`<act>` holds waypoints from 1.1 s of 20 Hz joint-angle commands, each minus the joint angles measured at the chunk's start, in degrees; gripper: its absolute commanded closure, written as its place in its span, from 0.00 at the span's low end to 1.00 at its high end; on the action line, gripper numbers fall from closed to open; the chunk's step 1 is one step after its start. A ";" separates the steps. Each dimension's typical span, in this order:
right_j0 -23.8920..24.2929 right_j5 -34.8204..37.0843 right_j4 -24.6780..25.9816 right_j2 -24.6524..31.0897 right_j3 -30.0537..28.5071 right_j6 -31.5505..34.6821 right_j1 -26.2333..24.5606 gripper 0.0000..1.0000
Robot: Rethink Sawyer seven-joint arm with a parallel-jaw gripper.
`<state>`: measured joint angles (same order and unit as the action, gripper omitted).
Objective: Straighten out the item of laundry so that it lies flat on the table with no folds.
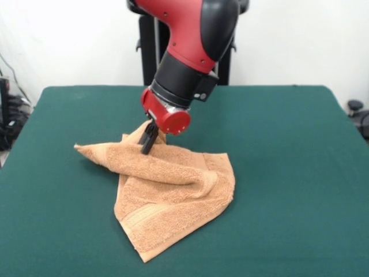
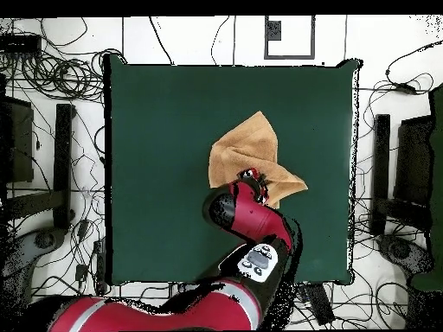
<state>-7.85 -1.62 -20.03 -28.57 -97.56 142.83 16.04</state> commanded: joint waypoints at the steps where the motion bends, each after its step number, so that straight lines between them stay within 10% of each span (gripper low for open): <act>1: -3.81 9.30 0.19 0.30 3.66 3.07 -2.37 1.00; 22: -9.01 13.30 -0.58 -4.96 7.12 4.95 -6.78 1.00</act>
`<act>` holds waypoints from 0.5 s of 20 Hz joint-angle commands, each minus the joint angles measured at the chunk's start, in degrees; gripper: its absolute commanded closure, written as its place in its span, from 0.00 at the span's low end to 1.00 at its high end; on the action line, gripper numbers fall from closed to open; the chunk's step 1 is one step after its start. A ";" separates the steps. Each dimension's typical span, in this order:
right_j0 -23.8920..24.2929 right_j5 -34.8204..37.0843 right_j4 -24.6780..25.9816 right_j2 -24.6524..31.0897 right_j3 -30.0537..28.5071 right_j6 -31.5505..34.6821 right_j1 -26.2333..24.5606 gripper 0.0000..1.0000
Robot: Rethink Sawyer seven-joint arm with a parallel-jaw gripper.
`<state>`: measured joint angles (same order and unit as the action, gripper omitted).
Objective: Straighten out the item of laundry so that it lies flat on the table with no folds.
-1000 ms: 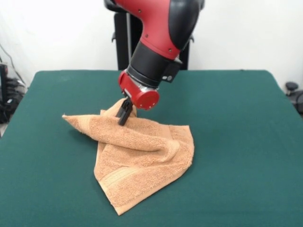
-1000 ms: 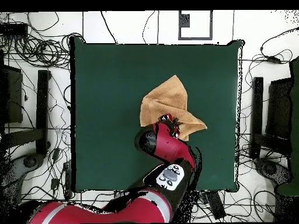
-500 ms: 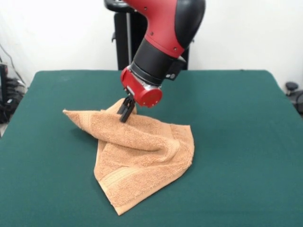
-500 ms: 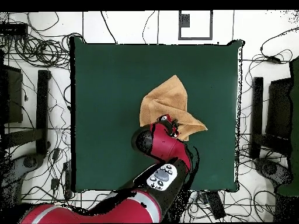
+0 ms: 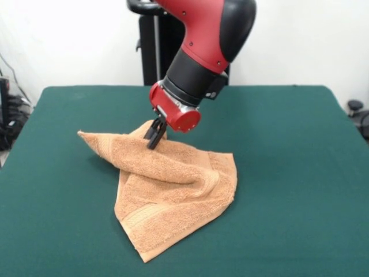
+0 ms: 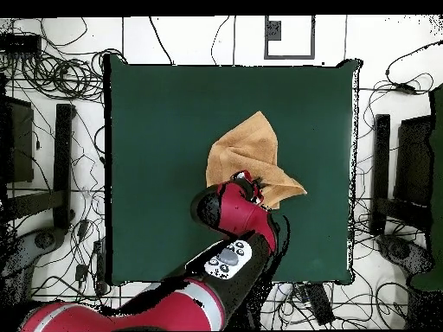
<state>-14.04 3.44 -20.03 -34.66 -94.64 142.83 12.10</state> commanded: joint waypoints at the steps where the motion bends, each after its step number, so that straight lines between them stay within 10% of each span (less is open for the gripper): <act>1: -3.04 8.49 -0.70 0.89 4.49 5.11 -3.18 1.00; 10: -5.59 11.70 -1.87 -1.73 6.79 6.92 -5.33 1.00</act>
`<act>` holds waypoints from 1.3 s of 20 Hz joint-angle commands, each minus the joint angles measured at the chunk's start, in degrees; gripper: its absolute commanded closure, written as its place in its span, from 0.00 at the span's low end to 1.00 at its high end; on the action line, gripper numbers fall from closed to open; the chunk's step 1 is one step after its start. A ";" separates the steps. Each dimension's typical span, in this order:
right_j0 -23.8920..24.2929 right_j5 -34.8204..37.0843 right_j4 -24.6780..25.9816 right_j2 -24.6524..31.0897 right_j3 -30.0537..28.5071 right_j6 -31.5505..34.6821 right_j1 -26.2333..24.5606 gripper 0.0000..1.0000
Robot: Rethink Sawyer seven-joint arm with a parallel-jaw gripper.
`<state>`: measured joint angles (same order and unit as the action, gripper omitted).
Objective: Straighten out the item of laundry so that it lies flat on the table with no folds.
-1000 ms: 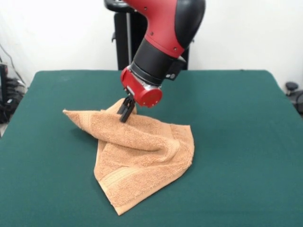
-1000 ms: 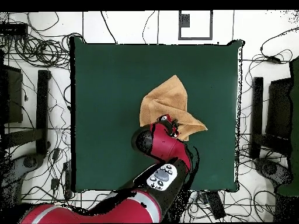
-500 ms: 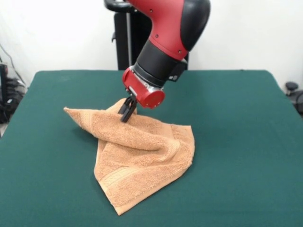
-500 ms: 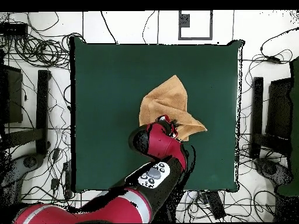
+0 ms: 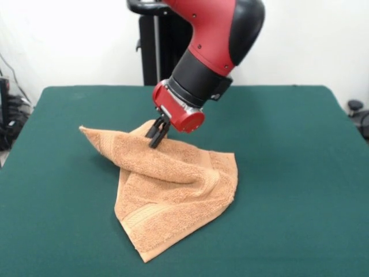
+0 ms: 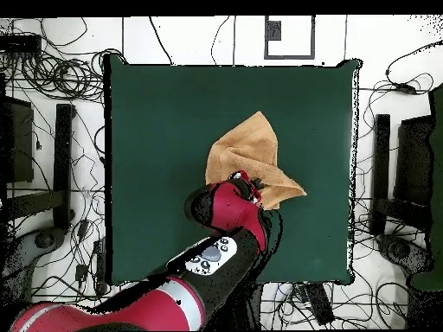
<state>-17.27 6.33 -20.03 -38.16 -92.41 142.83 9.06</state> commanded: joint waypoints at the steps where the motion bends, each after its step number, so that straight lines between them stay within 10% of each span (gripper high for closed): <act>1: -2.56 9.12 -2.01 1.58 4.82 7.15 -2.50 1.00; 26: -7.20 15.90 -4.23 -2.60 9.94 11.56 -6.73 1.00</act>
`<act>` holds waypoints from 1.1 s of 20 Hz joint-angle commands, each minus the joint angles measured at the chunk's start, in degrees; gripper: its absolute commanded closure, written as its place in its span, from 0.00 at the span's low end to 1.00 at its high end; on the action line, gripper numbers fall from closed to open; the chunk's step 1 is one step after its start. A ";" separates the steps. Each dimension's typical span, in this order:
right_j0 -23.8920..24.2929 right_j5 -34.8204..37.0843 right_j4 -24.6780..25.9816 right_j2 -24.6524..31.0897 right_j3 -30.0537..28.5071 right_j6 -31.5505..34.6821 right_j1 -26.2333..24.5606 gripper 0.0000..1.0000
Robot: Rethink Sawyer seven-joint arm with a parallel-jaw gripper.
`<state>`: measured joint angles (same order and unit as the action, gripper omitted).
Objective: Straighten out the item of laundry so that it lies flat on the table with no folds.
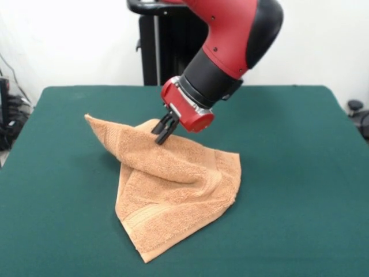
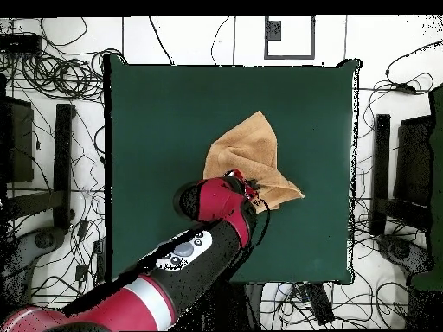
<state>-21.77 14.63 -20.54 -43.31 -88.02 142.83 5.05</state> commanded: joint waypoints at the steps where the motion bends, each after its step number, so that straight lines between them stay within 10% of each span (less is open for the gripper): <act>1: -2.84 7.93 -3.83 2.37 5.77 11.68 -2.89 1.00; 22: -7.16 16.39 -4.94 -3.99 11.74 14.38 -7.52 1.00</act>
<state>-26.67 24.08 -21.44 -49.75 -82.34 142.83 -0.44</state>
